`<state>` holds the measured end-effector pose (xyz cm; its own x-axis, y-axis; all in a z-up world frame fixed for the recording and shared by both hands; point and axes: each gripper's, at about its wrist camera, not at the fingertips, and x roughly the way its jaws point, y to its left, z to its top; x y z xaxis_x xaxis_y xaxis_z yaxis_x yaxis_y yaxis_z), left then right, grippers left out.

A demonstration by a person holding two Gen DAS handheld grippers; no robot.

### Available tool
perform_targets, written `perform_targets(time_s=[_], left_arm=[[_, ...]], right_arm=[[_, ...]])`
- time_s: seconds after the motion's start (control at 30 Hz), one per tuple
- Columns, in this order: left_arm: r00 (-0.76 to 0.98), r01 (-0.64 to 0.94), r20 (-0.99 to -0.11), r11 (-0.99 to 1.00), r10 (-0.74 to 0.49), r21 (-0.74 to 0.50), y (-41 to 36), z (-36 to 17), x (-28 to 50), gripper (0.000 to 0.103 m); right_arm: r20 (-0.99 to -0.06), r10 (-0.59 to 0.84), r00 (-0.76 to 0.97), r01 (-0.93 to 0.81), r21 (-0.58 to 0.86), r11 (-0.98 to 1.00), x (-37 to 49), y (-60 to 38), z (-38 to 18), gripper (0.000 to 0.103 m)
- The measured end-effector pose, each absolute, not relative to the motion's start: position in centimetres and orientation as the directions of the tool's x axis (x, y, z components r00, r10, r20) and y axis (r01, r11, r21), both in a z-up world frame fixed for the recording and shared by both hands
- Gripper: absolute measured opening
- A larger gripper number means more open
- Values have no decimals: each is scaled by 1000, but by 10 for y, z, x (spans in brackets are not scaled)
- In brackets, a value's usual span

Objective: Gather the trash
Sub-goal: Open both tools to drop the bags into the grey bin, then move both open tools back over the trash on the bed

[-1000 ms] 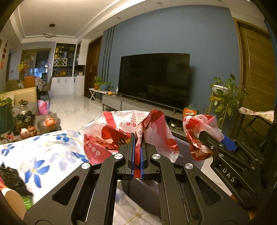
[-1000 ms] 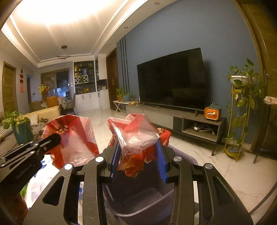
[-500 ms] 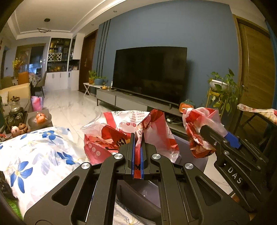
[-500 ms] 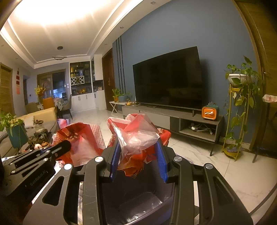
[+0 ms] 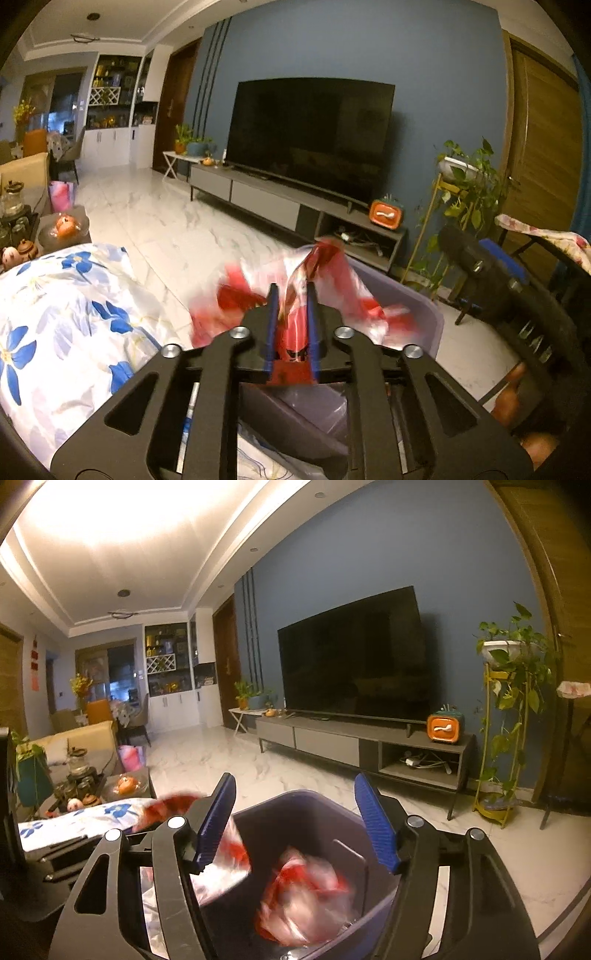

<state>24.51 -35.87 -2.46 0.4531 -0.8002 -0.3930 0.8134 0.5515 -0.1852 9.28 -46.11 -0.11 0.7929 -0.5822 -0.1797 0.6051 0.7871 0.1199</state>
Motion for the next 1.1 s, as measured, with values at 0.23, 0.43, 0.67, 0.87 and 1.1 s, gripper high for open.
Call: perform_targets(time_s=[0.23,0.43,0.67,0.87,1.1], left_arm=[[487,788,-379,583,-787,-198,-345,-28,242,60],[608,702,-366,693,-704,-165,-312,-19,229,78],[696,612,-383,781,-607,-126,-270,-12,208,81],[754,553,-360,827,-549,-104,-219,-8,181,82],[826,437,-350,894,-441,-95,-151,-6,159,82]], right_arm=[[-179,-593,785,614,100,783,83,-457,-1,83],[-175,-592,787,612,97,785,75,-443,0,89],[-177,-588,790,608,95,788,64,-423,-1,97],[-189,-539,821,561,89,823,55,-397,-3,97],[-177,-423,889,447,126,886,51,-349,-7,97]])
